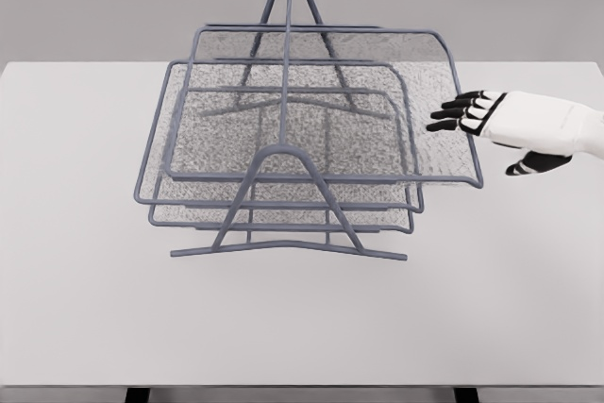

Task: Pull out the upper folder box with right arm

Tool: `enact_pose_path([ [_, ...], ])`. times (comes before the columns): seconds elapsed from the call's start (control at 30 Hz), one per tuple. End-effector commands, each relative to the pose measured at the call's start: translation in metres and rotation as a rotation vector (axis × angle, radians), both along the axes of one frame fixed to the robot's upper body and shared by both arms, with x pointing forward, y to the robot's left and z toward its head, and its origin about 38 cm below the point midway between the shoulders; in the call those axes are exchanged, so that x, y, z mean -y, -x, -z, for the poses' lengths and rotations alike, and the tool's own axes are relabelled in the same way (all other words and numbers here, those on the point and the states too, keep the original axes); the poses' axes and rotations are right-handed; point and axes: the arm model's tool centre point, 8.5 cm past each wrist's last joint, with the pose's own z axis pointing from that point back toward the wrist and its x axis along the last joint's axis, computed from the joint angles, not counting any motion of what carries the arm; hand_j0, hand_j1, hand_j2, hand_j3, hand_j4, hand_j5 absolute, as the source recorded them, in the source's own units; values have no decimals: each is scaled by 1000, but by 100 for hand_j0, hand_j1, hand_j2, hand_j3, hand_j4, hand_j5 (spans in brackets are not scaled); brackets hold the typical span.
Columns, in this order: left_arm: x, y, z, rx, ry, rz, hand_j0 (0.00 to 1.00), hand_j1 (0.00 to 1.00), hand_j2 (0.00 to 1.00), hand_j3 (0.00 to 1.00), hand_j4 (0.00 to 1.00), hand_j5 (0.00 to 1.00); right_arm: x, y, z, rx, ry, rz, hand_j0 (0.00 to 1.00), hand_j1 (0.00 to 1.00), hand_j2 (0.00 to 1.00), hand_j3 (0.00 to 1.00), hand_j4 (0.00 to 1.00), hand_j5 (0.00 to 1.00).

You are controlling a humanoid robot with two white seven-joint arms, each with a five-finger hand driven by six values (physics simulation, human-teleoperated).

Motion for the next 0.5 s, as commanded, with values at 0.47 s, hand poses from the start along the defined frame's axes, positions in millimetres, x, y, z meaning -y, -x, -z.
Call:
enact_pose_path([
  [0.47, 0, 0, 0, 0, 0, 1, 100, 100, 100, 100, 100, 100, 86, 15, -6, -10, 121, 212, 100, 100, 100, 100, 100, 100],
])
